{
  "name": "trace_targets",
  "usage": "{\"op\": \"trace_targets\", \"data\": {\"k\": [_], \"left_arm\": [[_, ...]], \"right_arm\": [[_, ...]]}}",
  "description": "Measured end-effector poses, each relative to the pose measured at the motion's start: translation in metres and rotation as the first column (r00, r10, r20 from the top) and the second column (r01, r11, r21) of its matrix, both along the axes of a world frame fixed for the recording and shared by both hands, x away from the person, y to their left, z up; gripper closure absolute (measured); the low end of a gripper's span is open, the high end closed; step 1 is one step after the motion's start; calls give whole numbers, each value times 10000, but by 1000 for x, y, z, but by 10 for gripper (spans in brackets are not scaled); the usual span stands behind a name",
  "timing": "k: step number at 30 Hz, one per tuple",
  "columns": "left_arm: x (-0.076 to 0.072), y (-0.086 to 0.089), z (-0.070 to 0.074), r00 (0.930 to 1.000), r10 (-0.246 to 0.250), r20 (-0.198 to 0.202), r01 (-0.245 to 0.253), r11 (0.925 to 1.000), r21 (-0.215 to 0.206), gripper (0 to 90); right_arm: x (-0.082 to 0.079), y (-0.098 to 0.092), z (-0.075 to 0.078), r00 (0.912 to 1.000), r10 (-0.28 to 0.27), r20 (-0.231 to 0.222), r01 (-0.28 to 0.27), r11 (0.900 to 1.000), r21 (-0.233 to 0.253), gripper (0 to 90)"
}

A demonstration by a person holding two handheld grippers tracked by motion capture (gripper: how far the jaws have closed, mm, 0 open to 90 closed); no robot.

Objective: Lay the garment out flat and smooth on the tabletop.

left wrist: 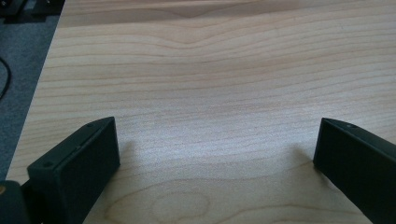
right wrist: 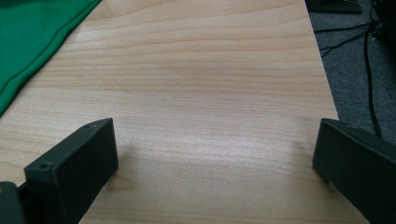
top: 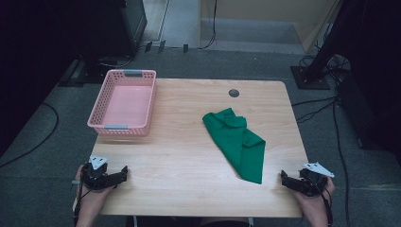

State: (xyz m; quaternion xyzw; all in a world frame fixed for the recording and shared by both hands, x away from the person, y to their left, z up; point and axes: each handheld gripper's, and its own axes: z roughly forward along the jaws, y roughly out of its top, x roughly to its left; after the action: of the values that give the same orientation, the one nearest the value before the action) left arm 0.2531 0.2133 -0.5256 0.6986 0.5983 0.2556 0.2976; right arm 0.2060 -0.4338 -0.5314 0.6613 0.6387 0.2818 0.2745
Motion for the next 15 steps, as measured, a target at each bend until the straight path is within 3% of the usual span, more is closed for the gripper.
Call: {"op": "trace_targets", "data": {"k": [5,7,9,12,15], "left_arm": [[0,0,0,10000,0,-1,0,10000,-4,6],[0,0,0,10000,0,-2,0,10000,-4,6],[0,0,0,10000,2,-4,-2,10000,-6,6],[0,0,0,10000,7,4,-7,10000,-10,6],[1,0,0,10000,-3,6,3,10000,-26,6]], "right_arm": [[-1,-1,1,10000,-90,23,90,9999,-62,34],[-3,-1,3,9976,-631,272,643,9969,-459,88],[-6,0,5,9949,-866,520,894,9945,-543,125],[-7,2,7,9945,-815,656,839,9958,-356,131],[-4,6,14,9938,-620,922,603,9980,214,162]]}}
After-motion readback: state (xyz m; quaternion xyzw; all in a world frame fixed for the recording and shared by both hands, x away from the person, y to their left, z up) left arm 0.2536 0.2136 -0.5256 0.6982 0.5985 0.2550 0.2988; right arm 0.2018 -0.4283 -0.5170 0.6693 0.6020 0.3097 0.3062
